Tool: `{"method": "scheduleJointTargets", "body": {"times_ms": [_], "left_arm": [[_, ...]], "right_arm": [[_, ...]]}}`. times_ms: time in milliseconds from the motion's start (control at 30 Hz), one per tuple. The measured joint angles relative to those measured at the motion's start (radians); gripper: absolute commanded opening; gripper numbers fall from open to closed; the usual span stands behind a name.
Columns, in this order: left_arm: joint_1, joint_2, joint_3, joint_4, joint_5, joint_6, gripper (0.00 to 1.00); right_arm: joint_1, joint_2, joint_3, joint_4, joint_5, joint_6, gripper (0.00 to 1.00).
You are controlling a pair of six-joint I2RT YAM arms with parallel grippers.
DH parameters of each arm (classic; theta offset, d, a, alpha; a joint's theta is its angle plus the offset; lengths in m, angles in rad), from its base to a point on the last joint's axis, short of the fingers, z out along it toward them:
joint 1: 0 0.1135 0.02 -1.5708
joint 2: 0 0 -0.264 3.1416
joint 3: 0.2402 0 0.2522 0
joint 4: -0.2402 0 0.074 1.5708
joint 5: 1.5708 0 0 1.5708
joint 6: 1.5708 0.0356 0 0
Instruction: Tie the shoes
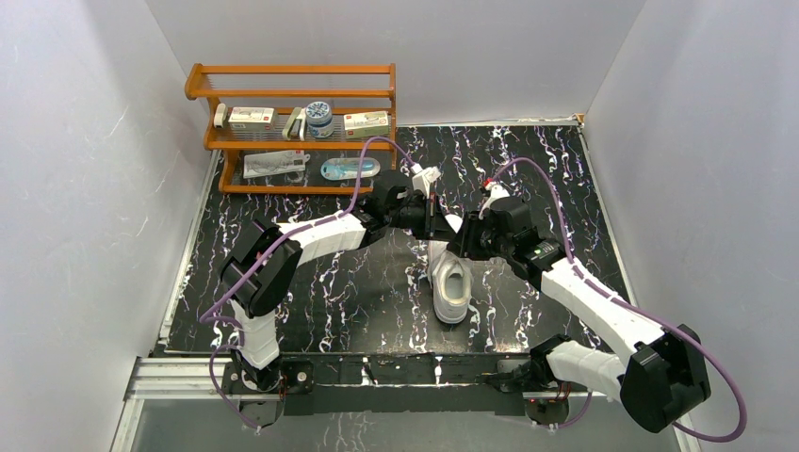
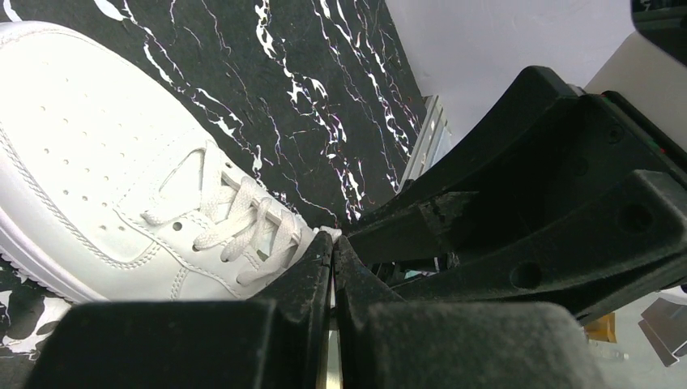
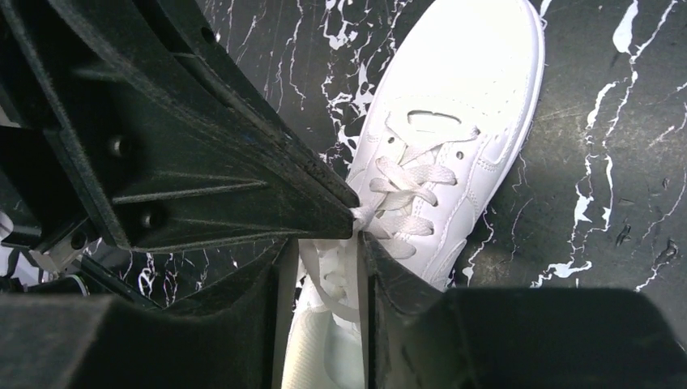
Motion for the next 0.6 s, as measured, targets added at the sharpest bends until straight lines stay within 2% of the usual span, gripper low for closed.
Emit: {"method": "scheduleJointTargets", "body": {"times_ms": [200, 300, 467, 600], "left_arm": [[0.003, 0.0, 0.0, 0.01, -0.01, -0.01, 0.0], [0.003, 0.0, 0.0, 0.012, -0.013, -0.01, 0.0], [0.004, 0.0, 0.0, 0.017, -0.012, -0.01, 0.0], [0.004, 0.0, 0.0, 0.017, -0.012, -0.009, 0.02]], "right_arm": [[0.008, 0.003, 0.0, 0.002, 0.05, 0.04, 0.31], [0.009, 0.003, 0.0, 0.0, 0.066, 0.052, 0.23], [0.009, 0.004, 0.0, -0.002, 0.09, 0.068, 0.0], [0.009, 0.004, 0.0, -0.004, 0.098, 0.073, 0.0]]}}
